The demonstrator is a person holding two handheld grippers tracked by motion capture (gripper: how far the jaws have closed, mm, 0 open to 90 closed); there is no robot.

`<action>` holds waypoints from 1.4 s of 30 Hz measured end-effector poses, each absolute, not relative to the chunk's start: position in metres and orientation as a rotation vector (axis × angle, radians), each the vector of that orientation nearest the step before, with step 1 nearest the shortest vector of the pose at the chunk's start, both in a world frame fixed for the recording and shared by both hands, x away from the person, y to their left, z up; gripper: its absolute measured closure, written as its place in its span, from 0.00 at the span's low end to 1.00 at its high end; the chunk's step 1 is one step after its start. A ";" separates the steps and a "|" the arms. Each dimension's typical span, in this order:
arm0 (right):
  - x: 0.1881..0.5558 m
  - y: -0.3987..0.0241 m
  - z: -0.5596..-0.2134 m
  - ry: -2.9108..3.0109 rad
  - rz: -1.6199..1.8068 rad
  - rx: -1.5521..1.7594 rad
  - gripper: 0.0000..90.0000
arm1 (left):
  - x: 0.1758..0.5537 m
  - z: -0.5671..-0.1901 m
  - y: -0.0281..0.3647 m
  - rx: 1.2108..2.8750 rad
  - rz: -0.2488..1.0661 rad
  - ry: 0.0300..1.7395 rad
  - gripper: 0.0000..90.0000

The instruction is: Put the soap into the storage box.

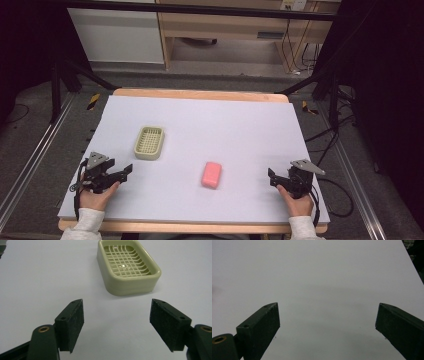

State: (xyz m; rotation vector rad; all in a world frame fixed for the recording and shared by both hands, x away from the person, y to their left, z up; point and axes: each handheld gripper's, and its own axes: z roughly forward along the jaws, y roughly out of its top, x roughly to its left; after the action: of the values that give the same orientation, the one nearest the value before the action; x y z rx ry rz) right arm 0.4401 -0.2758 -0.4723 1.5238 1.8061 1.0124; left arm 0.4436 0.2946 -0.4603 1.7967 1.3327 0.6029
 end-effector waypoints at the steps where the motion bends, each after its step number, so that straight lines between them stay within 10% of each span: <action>1: 0.440 -0.276 -0.472 1.806 1.013 1.527 0.06 | 0.443 -0.460 0.293 1.797 0.599 1.329 0.31; 42: 0.436 -0.269 -0.470 1.808 1.008 1.490 0.05 | 0.441 -0.449 0.248 1.842 0.535 1.211 0.32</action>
State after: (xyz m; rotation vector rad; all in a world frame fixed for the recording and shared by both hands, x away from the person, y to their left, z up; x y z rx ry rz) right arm 0.4359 -0.2689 -0.4701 1.4897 1.8081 1.0077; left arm 0.4405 0.2480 -0.4494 1.8417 1.2112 0.5353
